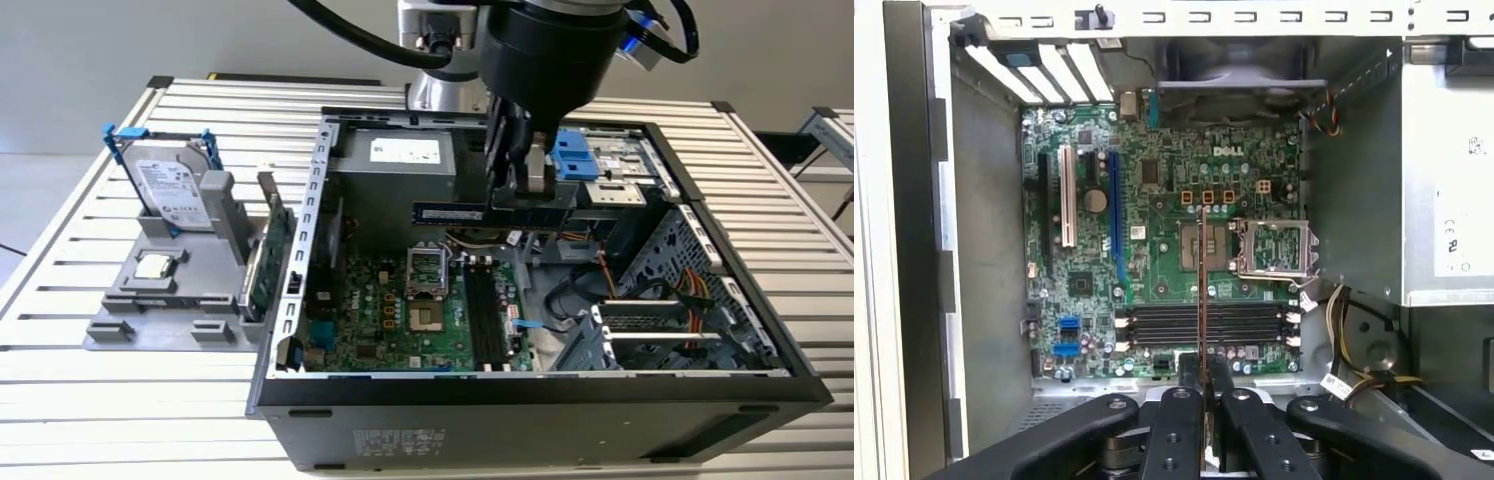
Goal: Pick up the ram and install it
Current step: 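Pick up the ram and move it above insertion slot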
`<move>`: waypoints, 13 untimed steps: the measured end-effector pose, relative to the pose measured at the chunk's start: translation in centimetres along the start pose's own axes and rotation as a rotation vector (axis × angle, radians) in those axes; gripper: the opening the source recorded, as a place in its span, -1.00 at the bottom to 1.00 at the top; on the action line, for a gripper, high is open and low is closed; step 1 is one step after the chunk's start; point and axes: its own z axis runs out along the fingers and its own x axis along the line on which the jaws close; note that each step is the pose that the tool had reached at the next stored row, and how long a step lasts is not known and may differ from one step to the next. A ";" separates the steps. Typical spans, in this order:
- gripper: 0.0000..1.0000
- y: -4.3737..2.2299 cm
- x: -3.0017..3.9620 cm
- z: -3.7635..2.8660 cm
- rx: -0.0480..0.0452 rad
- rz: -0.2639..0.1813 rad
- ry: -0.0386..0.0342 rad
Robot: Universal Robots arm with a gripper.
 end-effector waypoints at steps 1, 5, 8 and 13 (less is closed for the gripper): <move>-1.00 -0.15 0.00 -0.01 0.0000 0.000 0.0000; -1.00 -0.75 -0.03 -0.01 0.0000 0.000 0.0000; -1.00 -1.23 -0.05 -0.02 0.0000 0.000 0.0000; -1.00 -2.05 -0.09 -0.03 0.0000 0.000 0.0000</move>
